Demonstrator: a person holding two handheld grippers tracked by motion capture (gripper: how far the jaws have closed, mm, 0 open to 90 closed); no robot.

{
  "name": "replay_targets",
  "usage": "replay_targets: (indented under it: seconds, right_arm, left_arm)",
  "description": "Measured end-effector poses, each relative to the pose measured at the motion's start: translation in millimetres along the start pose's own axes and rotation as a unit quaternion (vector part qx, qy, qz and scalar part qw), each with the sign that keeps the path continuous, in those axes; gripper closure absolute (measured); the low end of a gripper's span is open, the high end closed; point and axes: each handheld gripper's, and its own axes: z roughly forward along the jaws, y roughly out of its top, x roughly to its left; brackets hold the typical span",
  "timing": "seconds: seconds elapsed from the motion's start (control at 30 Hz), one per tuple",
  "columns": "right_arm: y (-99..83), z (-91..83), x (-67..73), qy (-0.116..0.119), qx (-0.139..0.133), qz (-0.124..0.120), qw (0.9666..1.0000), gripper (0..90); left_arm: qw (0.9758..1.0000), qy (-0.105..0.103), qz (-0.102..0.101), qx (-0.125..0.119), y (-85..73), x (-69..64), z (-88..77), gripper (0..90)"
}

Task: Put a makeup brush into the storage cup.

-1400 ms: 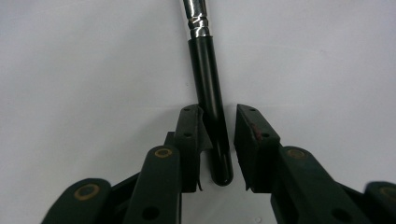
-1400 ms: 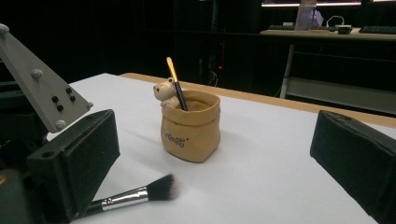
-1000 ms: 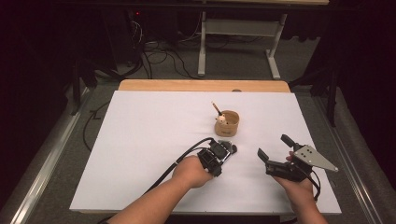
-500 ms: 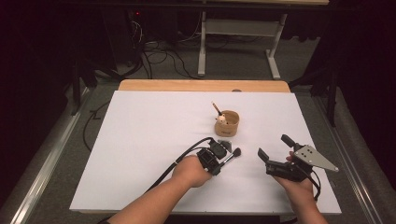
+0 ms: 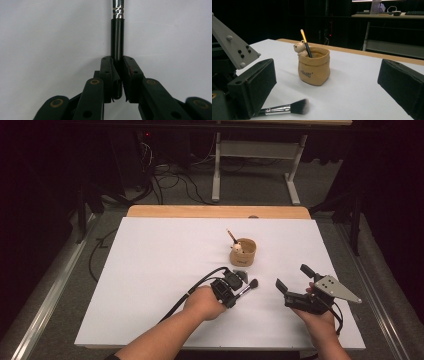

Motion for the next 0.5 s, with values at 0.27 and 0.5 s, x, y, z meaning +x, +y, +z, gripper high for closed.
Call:
replay_targets:
  seconds: [0.27,0.5]
  right_arm:
    - [0.9,-1.1,1.1,-0.001,-0.003,0.0,1.0,3.6]
    - [1.3,-2.0,0.7,-0.003,-0.006,0.0,1.0,3.6]
  left_arm:
    - [1.0,0.0,-0.001,-0.006,-2.6,0.3,-2.2,79.5]
    - [0.9998,0.0,-0.003,-0.021,-6.9,3.5,-12.4,79.6]
